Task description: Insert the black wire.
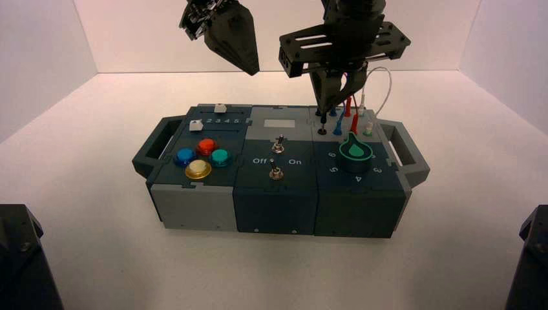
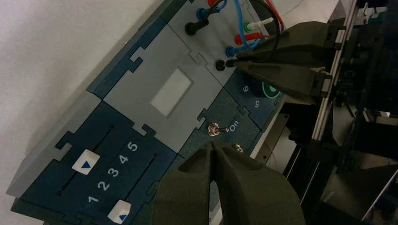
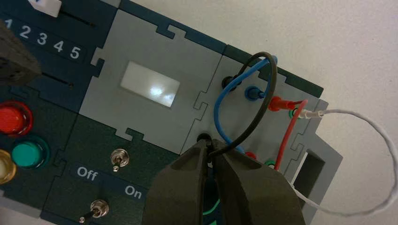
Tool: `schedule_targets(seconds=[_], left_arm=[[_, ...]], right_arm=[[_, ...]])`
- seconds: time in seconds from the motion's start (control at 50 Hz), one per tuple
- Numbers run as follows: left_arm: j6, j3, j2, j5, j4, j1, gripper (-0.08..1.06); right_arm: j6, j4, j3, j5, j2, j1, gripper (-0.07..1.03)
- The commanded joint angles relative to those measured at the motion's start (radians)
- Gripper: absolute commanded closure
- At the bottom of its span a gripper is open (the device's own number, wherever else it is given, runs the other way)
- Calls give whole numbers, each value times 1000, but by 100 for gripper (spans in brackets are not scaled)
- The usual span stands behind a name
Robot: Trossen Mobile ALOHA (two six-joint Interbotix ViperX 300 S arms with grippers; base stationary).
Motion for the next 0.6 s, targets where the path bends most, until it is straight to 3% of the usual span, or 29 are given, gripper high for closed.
schedule_targets(seconds=[0.02,0.6], left_arm=[[9,-21,-17,5,-5,3,101],[11,-20,-15,6,-3,3,101]], right_arm=[[0,-5,-25,-14,-5,-2,99],[0,-2,-8,-17,-2,-3,99]])
